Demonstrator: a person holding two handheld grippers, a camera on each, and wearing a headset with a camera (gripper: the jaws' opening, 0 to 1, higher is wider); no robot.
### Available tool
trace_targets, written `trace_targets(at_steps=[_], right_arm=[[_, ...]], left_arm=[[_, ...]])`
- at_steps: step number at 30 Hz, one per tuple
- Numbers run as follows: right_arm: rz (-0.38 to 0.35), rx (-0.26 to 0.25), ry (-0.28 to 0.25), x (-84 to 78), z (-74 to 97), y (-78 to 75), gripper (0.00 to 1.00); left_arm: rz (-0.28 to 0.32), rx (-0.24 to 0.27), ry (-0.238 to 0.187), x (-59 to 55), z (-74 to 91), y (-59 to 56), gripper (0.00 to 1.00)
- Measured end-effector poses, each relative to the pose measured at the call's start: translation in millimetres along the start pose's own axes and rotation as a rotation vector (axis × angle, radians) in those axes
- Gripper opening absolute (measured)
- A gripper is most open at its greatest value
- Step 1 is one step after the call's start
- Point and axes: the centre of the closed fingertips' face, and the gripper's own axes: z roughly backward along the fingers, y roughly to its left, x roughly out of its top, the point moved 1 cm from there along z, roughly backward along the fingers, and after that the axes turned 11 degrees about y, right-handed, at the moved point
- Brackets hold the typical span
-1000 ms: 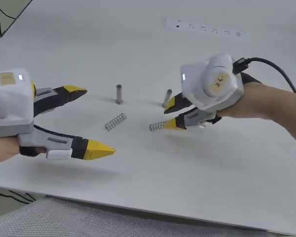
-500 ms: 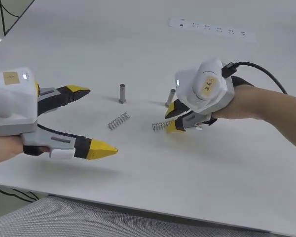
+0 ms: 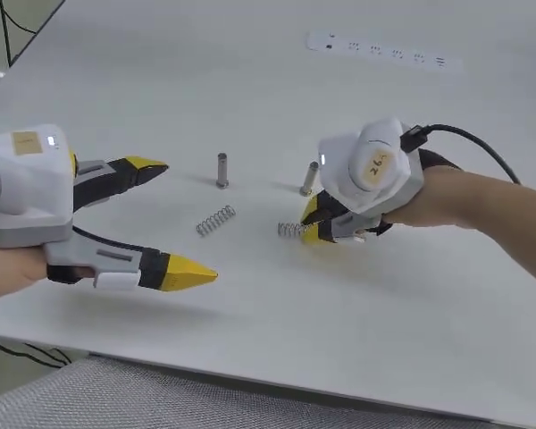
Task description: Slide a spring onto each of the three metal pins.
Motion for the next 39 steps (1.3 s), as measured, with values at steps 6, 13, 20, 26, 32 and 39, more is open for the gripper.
trace_targets(at_steps=[6, 13, 20, 26, 32, 39], right_arm=[[-0.011, -0.017, -0.028, 1.9, 10.2, 3.7, 0.13], [-0.031, -0.044, -0.064, 4.0, 22.9, 7.3, 0.13], [-0.064, -0.069, -0.112, 11.3, 40.6, 10.6, 0.13], [-0.057, -0.082, -0.126, 15.5, 51.9, 13.3, 0.13], [-0.058, -0.084, -0.140, 18.5, 57.9, 19.6, 0.13], [-0.056, -0.087, -0.155, 22.1, 63.6, 24.8, 0.13]], left_arm=[[-0.012, -0.015, 0.007, 1.1, -3.1, -3.4, 0.95], [-0.035, -0.040, 0.004, 10.0, -9.4, -9.1, 0.94], [-0.066, -0.085, 0.019, 15.7, -19.1, -18.8, 0.91], [-0.090, -0.124, 0.023, 23.2, -28.9, -28.2, 0.88], [-0.119, -0.169, 0.038, 27.7, -41.5, -38.1, 0.82], [-0.144, -0.204, 0.038, 36.0, -50.1, -42.6, 0.76]])
